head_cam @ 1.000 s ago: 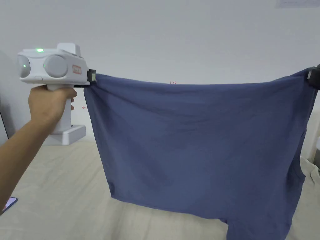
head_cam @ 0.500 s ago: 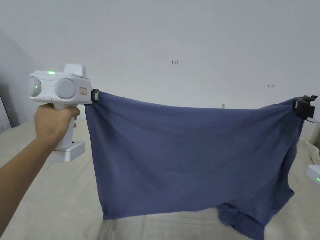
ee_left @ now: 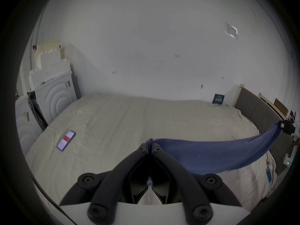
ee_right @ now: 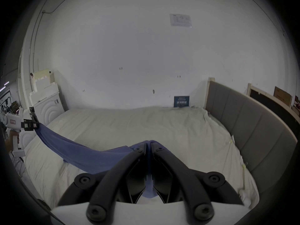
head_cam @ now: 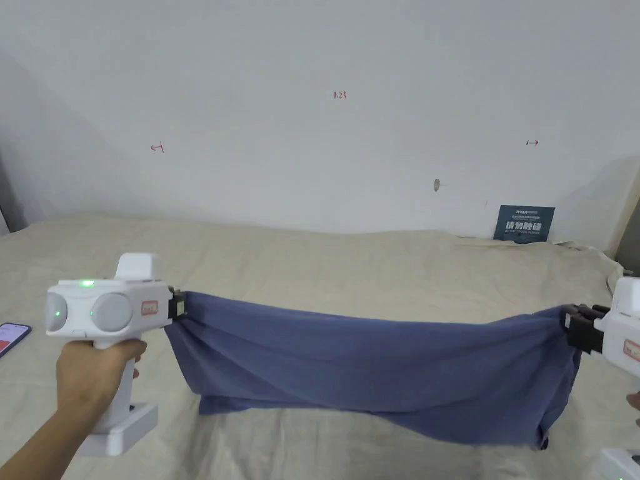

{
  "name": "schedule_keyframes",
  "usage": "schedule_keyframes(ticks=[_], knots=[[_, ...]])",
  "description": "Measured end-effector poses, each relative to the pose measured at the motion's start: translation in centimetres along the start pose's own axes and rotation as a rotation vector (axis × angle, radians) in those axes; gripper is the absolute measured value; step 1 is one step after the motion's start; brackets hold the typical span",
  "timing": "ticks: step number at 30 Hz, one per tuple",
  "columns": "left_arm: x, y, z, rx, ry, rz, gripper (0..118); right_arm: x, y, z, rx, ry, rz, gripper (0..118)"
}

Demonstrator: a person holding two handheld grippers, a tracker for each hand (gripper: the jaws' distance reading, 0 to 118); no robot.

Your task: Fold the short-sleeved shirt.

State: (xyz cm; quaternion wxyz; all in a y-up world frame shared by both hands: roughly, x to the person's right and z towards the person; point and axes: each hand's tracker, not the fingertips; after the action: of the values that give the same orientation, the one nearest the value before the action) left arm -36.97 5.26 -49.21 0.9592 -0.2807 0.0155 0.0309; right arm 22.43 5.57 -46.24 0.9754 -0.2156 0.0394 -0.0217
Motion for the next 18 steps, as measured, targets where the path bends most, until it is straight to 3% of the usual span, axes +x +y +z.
schedule_keyframes(ticks=[18], knots=[[-4.7,-20.5,8.6,-0.188,-0.015,0.037,0,-1.8,-19.3,15.2,-0.158,0.027,-0.197,3]])
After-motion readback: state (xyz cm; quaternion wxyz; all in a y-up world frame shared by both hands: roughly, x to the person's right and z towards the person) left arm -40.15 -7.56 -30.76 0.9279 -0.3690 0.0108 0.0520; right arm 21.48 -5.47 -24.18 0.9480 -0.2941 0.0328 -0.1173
